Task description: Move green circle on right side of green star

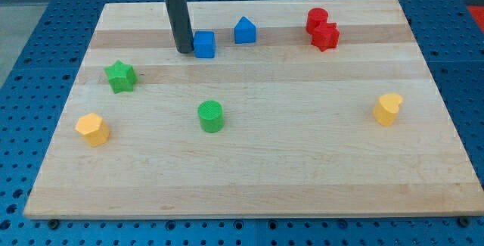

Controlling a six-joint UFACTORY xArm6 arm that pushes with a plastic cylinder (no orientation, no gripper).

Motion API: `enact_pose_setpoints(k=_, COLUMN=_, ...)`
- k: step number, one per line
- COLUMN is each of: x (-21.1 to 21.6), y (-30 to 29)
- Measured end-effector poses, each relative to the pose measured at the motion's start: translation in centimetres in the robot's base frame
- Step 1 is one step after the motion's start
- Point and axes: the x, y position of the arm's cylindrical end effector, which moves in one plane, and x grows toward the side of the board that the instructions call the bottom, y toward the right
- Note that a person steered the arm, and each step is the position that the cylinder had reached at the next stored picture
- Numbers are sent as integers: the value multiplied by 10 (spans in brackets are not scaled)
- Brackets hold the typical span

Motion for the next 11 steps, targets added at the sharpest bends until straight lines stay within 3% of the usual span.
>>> enact_pose_setpoints(k=2, x=8, y=35)
enact_pose_setpoints(k=3, x=-22, y=47)
enact_pose_setpoints(k=8, x=-6, y=49)
enact_pose_setpoints(k=10, x=55, y=98)
enact_pose_setpoints(k=11, x=56, y=103)
